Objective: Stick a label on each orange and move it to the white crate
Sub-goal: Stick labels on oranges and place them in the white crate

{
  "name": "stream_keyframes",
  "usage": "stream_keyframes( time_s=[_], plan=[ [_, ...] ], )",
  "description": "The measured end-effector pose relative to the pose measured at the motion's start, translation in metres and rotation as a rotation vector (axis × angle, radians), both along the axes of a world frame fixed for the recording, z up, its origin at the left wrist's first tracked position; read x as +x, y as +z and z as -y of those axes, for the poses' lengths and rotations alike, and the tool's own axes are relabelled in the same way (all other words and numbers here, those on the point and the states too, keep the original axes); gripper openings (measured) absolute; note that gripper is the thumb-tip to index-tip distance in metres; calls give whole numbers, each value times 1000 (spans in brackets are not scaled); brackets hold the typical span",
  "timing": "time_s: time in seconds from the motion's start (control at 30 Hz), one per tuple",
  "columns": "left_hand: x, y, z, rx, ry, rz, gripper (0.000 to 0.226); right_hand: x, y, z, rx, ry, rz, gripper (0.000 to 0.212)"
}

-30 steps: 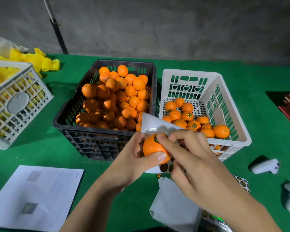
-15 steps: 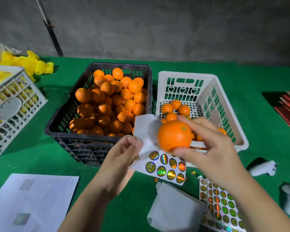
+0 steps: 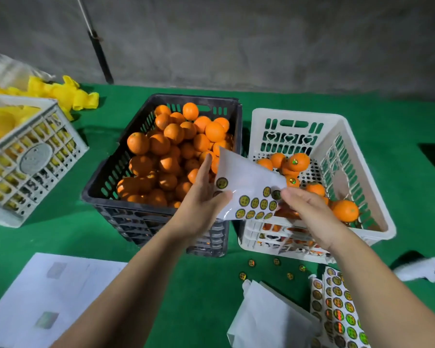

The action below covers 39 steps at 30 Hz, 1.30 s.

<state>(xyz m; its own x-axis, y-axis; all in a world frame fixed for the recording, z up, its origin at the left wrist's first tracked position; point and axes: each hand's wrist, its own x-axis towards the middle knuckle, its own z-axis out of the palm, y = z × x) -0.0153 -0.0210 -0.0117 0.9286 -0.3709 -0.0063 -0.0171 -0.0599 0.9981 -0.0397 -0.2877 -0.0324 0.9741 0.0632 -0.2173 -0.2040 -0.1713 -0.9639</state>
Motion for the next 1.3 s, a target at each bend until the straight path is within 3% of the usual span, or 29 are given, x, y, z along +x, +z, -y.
stream_keyframes(
  time_s=[0.03,0.13,0.2,0.27,0.33,0.4,0.47,0.53,0.63,0.8,0.87,0.93,1.0,1.03,1.07,1.13,1.17,1.23,1.3],
  plan=[
    [12,-1,3,35,-36,16,84,2,-6,-1,-46,-34,65,32],
    [50,-6,4,124,-188,67,48,7,-18,-2,-39,-181,162,16],
    [76,-12,-2,237,-158,106,33,8,-20,-3,-38,-186,192,17],
    [101,-11,-5,414,-167,260,27,10,-26,-5,-104,-181,229,25],
    [129,-5,-3,745,-184,474,35,12,-34,-8,-214,-174,229,17],
    [159,-7,-5,1210,-130,640,51,16,-40,-8,-278,-168,230,11],
    [174,-10,-21,1603,-42,501,63,18,-43,-10,-275,-175,233,9],
    [176,-23,-44,1841,-42,339,73,17,-45,-10,-316,-175,239,13],
    [170,-47,-73,1935,-61,358,73,16,-46,-9,-360,-134,228,18],
    [174,-46,-79,2021,-77,698,59,13,-41,-11,-398,-108,222,27],
    [169,-42,-78,1927,-30,629,59,12,-34,-13,-368,-124,212,26],
    [161,-32,-71,1691,131,437,62,12,-29,-14,-308,-141,215,26],
    [145,-16,-64,1181,305,181,70,11,-26,-15,-244,-150,232,23],
    [133,-6,-59,792,362,48,75,10,-27,-14,-210,-154,246,20],
    [116,4,-53,385,357,-71,85,8,-26,-13,-181,-160,248,18],
    [82,16,-43,-86,207,-251,104,6,-21,-7,-110,-172,229,17],
    [64,18,-39,-183,127,-261,107,5,-19,-4,-57,-174,216,15],
    [32,21,-31,-156,70,-171,112,0,-11,-3,66,-210,190,13],
    [7,18,-22,-129,47,-107,122,-6,-4,-7,158,-245,160,39]
  ],
)
